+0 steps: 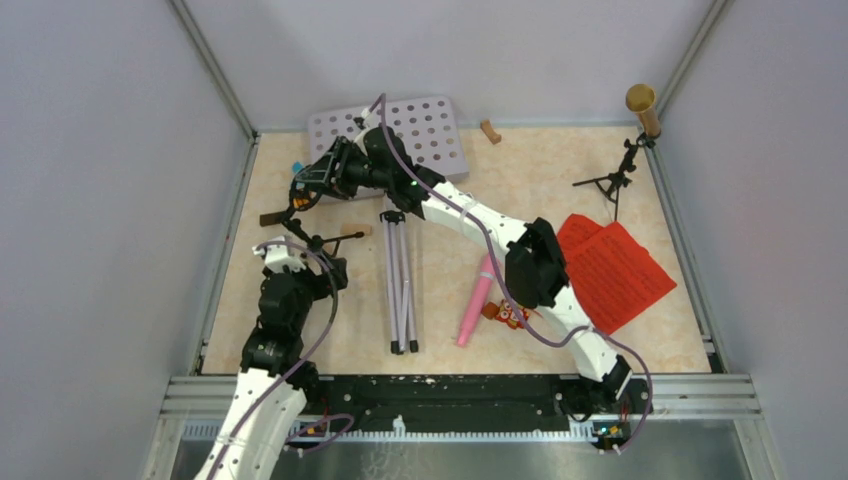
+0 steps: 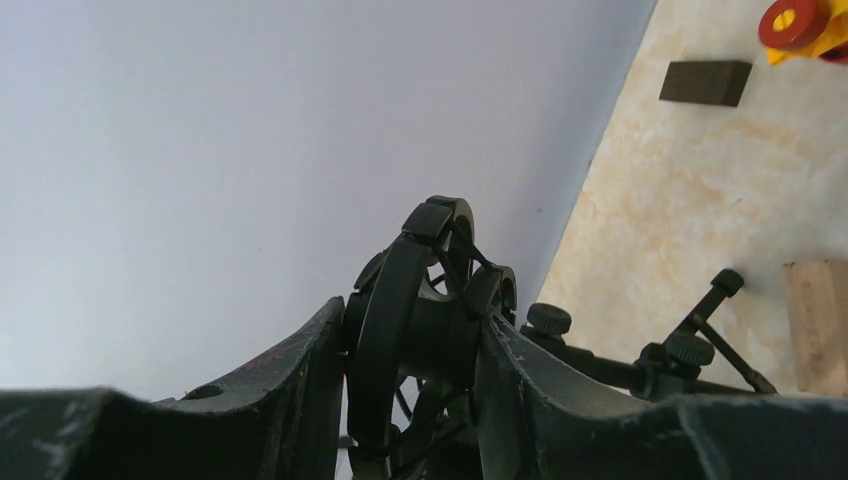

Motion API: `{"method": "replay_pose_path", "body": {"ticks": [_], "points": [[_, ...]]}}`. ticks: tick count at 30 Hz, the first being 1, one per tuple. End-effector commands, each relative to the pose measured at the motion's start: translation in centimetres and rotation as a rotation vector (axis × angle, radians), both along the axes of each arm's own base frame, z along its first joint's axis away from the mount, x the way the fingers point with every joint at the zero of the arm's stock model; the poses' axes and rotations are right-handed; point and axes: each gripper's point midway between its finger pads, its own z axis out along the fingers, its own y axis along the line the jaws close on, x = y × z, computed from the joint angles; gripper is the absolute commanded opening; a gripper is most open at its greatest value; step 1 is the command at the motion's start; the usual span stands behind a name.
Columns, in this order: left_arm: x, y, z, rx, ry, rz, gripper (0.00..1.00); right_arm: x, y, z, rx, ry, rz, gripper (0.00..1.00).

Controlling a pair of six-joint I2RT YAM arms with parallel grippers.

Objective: Pack up the instrument practice props

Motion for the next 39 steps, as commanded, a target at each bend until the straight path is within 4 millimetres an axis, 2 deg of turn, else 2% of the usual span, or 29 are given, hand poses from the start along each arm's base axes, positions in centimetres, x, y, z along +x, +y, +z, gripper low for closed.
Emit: {"method": "replay_pose_path", "body": {"ticks": [1,7,11,12,14,19,24,29,32,34,39], "points": [[0.0,-0.9,4.5,-0.020,-0.097,-0.052,0.99,2.8,-0.1,-1.7,-0.033,-0.006,-0.065,0.00],[-0.5,-1.8,9.0,-0.034,-0.185,-0.111,0.99,4.0,-1.7,-5.7,-0.086,0.046,-0.140,0.00],[-1.4,-3.0,10.9,-0.063,-0.213,-0.176,0.99,3.7,-3.4,-4.5,-0.050,0.001,-0.175,0.00],[-1.7,-3.3,11.5,-0.070,-0.227,-0.194,0.99,3.5,-3.9,-3.4,-0.014,-0.013,-0.179,0.00],[-2.2,-3.4,12.9,-0.080,-0.267,-0.204,0.99,3.2,-4.3,-2.5,0.081,-0.011,-0.179,0.00],[-3.4,-2.2,17.4,-0.043,-0.386,-0.163,0.99,2.7,-3.6,-0.4,0.333,0.023,-0.109,0.00],[-4.4,-0.9,20.8,0.010,-0.439,-0.109,0.99,3.6,-2.8,2.7,0.445,-0.048,-0.138,0.00],[-5.0,0.2,22.5,0.040,-0.468,-0.061,0.99,4.3,-2.7,5.4,0.547,-0.080,-0.157,0.00],[-5.1,0.5,22.7,0.044,-0.474,-0.048,0.99,4.1,-2.6,6.8,0.602,-0.102,-0.148,0.00],[-5.1,0.5,22.6,0.042,-0.472,-0.045,0.99,4.4,-2.5,6.7,0.607,-0.094,-0.164,0.00],[-4.9,0.5,22.3,0.030,-0.465,-0.039,0.99,5.3,-2.5,4.8,0.609,-0.015,-0.240,0.00]]}}
